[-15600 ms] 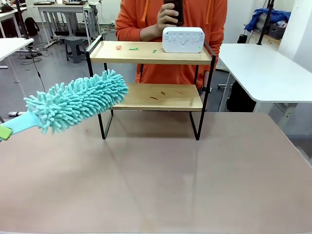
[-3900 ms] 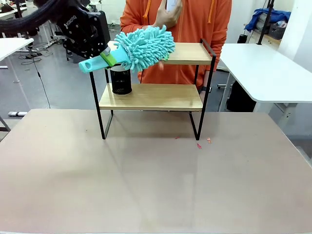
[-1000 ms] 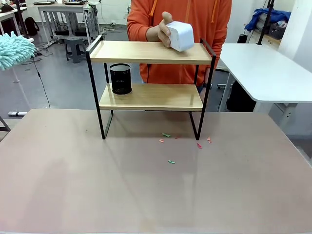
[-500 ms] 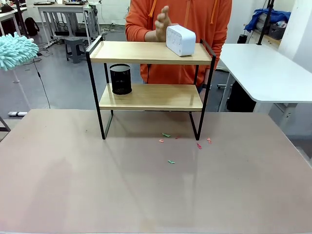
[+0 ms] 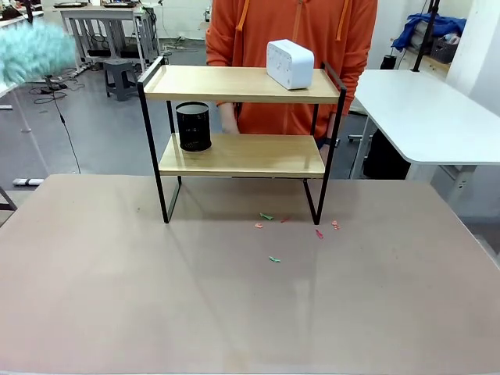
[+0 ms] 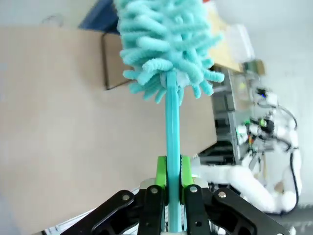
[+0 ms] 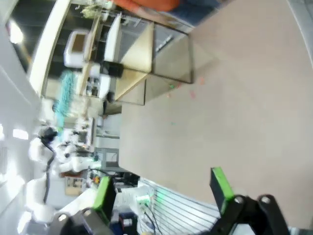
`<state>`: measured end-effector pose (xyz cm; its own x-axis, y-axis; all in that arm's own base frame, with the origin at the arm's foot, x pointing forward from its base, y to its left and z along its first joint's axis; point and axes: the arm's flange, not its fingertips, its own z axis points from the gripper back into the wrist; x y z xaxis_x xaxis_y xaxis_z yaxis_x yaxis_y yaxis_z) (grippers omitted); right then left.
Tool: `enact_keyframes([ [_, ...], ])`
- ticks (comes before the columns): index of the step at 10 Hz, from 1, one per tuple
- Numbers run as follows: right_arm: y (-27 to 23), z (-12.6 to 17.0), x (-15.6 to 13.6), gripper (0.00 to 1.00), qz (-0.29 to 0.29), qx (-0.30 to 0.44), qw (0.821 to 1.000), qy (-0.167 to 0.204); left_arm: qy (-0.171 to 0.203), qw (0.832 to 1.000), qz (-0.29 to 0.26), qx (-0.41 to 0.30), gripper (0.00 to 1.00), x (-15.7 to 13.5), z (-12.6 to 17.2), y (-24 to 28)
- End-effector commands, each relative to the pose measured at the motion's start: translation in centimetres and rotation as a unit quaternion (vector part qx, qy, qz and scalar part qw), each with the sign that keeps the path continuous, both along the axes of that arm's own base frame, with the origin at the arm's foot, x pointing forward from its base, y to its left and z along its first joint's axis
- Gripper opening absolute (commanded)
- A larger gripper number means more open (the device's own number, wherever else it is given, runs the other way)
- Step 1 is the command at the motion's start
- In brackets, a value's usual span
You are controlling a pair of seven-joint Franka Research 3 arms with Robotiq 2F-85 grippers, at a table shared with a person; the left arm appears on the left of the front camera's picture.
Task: Clean the shelf.
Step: Hand the Duster back to the human.
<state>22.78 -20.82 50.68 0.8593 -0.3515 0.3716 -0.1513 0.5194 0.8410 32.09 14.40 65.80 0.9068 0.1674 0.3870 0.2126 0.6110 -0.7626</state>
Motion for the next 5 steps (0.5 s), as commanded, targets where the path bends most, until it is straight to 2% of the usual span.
enact_keyframes([
  [1,4.5,8.6,1.6,1.0,0.053,-0.021,0.993,-0.099,-0.084,0.984,-0.147,-0.051,0.12,-3.5,3.8,0.0],
  [2,8.5,9.6,2.6,1.0,0.073,-0.004,0.989,-0.132,-0.079,0.966,-0.242,-0.045,0.12,-4.3,3.8,-1.4],
  [3,13.1,9.0,3.2,1.0,0.11,0.037,0.981,-0.156,-0.047,0.933,-0.355,-0.016,0.12,-4.2,3.2,-4.4],
  [4,17.2,7.5,2.8,1.0,0.118,0.073,0.979,-0.148,-0.013,0.897,-0.441,0.02,0.12,-3.2,2.7,-9.0],
  [5,20.1,5.6,1.8,1.0,0.127,0.081,0.979,-0.137,0.006,0.871,-0.489,0.055,0.12,-2.3,2.0,-12.8],
])
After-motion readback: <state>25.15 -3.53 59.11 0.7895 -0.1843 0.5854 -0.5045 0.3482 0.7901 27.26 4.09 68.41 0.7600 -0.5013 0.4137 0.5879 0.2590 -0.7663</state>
